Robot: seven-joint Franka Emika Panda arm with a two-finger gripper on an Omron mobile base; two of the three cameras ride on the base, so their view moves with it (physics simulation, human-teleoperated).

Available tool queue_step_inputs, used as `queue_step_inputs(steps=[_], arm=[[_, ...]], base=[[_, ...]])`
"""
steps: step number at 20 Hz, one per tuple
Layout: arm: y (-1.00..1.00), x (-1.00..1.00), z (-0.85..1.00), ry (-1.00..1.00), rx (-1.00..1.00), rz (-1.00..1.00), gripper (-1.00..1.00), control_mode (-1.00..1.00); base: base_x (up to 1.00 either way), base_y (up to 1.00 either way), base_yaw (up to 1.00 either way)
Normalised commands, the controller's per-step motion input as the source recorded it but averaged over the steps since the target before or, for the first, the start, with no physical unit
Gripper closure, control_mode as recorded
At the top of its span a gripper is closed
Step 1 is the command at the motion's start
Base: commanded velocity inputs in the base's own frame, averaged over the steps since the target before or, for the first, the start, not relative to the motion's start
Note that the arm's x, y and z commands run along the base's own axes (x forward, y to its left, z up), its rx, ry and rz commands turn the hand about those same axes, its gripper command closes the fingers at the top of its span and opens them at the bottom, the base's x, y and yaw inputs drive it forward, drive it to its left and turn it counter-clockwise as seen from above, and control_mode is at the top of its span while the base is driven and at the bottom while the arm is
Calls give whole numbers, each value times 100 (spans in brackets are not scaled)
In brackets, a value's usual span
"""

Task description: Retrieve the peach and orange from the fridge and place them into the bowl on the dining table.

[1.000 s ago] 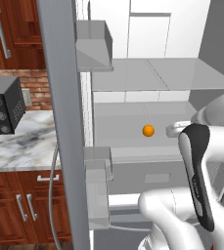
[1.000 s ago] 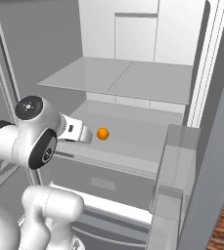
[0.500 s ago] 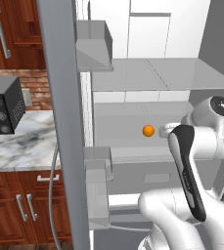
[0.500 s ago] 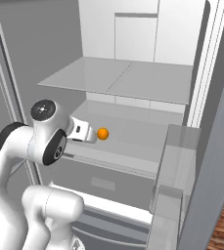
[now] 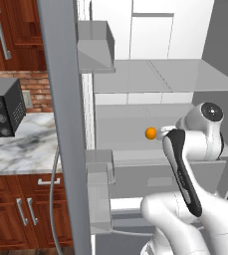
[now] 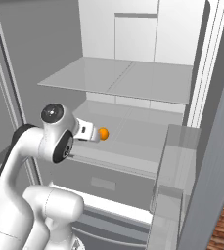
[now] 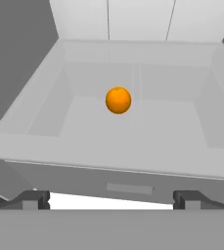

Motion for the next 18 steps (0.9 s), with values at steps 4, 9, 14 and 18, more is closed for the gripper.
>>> queue_step_inputs(steps=[4, 9, 14, 18], arm=[[0, 39, -10, 2, 0, 0, -100, -100], [-2, 34, -9, 3, 0, 0, -100, -100], [-9, 30, -9, 2, 0, 0, -100, -100], [-13, 22, -13, 1, 0, 0, -100, -100]], base=[[0, 0, 0], [0, 0, 0], [0, 0, 0], [0, 0, 0]])
